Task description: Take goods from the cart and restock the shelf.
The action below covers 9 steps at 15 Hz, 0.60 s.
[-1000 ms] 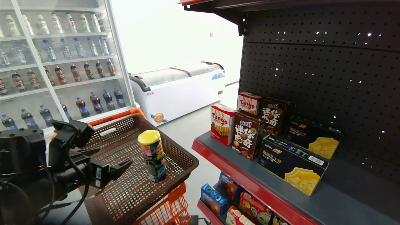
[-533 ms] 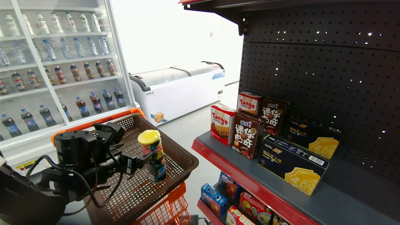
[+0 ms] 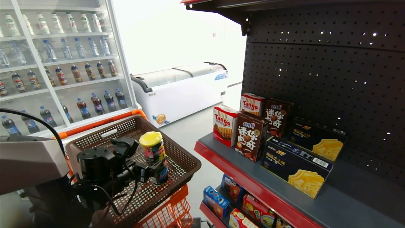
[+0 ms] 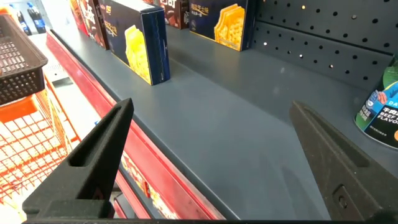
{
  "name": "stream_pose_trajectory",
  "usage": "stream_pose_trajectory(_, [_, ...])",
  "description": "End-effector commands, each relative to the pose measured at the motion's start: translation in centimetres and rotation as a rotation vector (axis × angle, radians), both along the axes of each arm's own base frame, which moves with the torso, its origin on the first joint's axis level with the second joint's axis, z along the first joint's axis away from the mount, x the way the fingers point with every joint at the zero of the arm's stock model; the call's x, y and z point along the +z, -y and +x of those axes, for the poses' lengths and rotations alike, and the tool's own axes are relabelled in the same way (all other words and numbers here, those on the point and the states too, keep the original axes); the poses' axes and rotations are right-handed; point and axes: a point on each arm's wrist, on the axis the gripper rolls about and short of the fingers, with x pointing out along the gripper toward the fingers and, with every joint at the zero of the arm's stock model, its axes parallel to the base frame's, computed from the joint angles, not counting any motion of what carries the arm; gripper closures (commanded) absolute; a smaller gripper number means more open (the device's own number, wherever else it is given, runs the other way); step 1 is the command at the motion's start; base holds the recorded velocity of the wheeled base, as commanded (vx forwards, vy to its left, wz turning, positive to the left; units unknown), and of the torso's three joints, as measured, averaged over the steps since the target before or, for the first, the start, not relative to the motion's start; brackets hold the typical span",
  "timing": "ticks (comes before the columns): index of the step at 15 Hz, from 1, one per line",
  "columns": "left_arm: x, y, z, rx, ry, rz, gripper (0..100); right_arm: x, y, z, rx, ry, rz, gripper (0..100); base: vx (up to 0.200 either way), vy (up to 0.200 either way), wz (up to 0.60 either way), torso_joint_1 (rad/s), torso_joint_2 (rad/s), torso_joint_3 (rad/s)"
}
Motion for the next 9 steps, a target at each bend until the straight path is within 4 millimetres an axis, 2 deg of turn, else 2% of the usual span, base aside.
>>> stream_pose_trajectory(1, [-2.0,0.1,0.7,0.002,-0.049,0.004,0,0.0,0.0,0.0,-0.001,-0.001,0.000,0,0.000,0.000,0.00,0.000,0.00,0.000])
stream_pose_trajectory(7, [-3.0,0.3,2.2,0.003,-0.064,0.008,0,0.0,0.0,0.0,0.001,0.001,0.000,0,0.000,0.000,0.00,0.000,0.00,0.000])
stream_pose_trajectory(8, [-2.9,0.5,2.3,-0.001,-0.057,0.007,100,0.0,0.0,0.0,0.001,-0.001,0.000,0,0.000,0.000,0.00,0.000,0.00,0.000])
stream_pose_trajectory(9, [-2.8,0.6,2.5,-0.005,-0.053,0.008,100,0.0,0.0,0.0,0.001,0.001,0.000,0,0.000,0.000,0.00,0.000,0.00,0.000])
